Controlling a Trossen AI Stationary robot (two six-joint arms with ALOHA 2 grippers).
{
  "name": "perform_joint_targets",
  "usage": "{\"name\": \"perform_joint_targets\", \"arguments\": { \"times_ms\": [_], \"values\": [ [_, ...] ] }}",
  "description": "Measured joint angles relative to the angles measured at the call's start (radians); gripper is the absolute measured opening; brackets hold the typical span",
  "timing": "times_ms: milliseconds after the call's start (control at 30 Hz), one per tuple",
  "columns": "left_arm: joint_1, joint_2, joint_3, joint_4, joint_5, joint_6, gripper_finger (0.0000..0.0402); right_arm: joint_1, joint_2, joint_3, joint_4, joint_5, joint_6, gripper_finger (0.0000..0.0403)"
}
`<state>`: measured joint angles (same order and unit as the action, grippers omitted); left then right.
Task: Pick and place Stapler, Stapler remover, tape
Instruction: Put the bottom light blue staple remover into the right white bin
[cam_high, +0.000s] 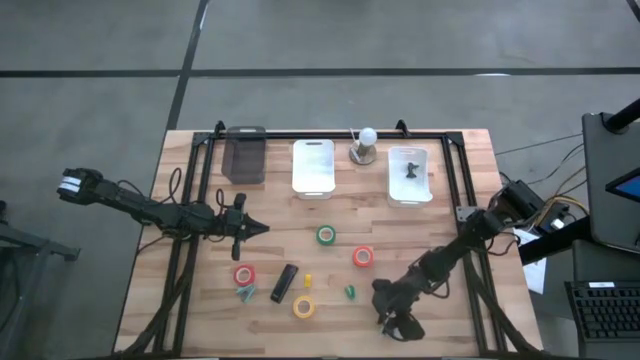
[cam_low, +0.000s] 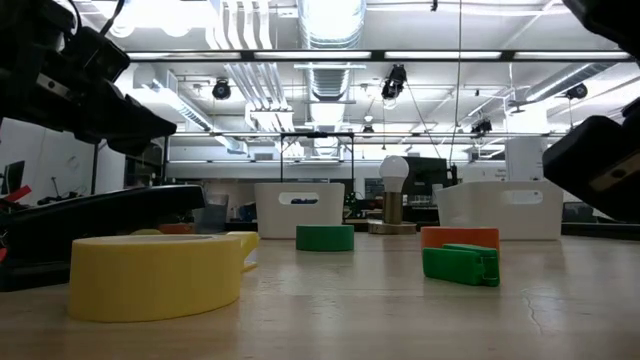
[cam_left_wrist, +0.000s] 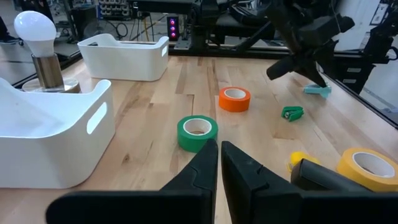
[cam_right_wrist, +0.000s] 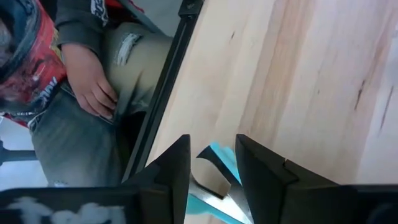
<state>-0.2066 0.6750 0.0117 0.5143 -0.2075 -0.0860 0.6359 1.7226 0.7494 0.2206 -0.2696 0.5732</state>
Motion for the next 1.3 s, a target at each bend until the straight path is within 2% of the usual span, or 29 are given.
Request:
{"name": "perform_joint_targets", "arguments": {
  "times_ms": [733, 1100, 1300],
  "values": [
    [0.000, 0.000, 0.000, 0.000, 0.000, 0.000, 0.0023, 0.034, 0.000, -0.001, 0.004, 0.077, 0.000, 0.0084],
    [0.000, 0.000, 0.000, 0.000, 0.000, 0.000, 0.0023, 0.050, 0.000, -0.001, 0.003, 0.095, 0.000, 0.0088],
    [0.000, 0.000, 0.000, 0.000, 0.000, 0.000, 0.0023, 0.065, 0.000, -0.001, 0.003, 0.142, 0.000, 0.0085]
  ]
}}
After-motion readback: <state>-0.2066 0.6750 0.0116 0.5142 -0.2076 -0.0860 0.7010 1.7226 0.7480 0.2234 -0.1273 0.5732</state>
